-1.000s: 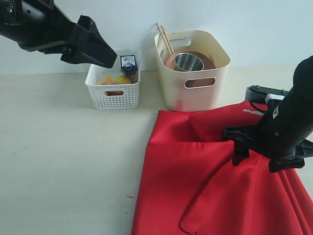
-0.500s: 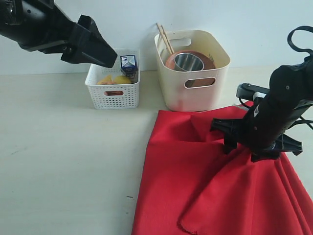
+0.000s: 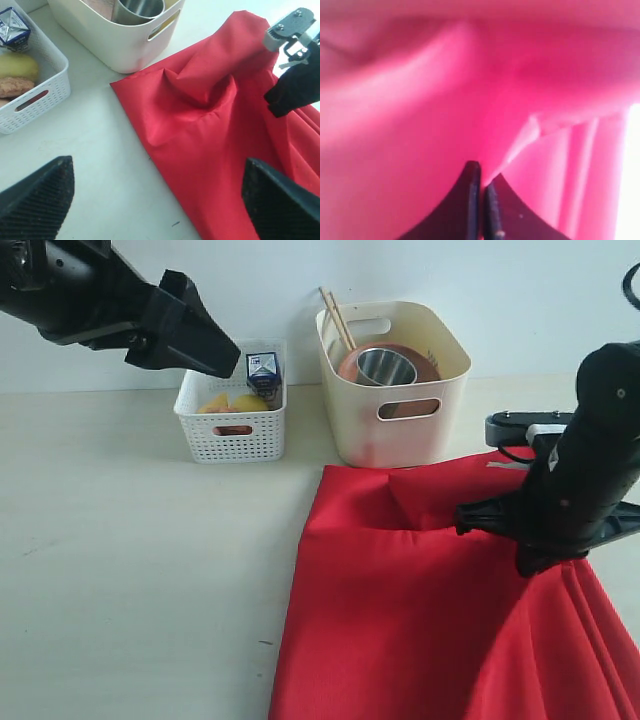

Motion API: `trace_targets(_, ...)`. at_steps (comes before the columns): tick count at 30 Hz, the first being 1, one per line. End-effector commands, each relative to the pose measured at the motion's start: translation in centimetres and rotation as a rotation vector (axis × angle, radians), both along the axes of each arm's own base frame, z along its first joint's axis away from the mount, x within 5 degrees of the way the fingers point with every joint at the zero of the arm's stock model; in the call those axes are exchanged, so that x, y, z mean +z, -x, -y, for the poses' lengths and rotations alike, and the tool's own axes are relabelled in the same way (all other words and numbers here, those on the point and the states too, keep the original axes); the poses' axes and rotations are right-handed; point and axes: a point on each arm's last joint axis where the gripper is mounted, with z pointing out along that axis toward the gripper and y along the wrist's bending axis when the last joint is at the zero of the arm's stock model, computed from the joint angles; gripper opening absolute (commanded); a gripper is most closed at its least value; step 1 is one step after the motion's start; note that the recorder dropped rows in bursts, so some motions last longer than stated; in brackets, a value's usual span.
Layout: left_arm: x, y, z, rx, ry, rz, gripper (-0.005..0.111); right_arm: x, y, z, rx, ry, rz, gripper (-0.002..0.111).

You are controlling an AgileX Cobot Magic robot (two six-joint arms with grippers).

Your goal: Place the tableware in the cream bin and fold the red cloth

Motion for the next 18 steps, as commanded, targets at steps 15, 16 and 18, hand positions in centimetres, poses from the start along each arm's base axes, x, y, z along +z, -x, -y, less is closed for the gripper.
trace_targets(15, -0.2, 0.1, 0.0, -0.004, 0.004, -0.015, 0.086, 2.5, 0.6, 5.8, 0.036, 0.168, -0.043, 0.008)
trace_targets(16, -0.3, 0.0, 0.1, -0.004, 0.003, -0.018, 0.086, 2.1, 0.4, 5.9, 0.027, 0.167, -0.042, 0.011)
trace_targets(18, -0.5, -0.1, 0.1, -0.006, 0.000, -0.020, 0.086, 1.0, -0.2, 6.3, 0.018, 0.169, -0.053, 0.016)
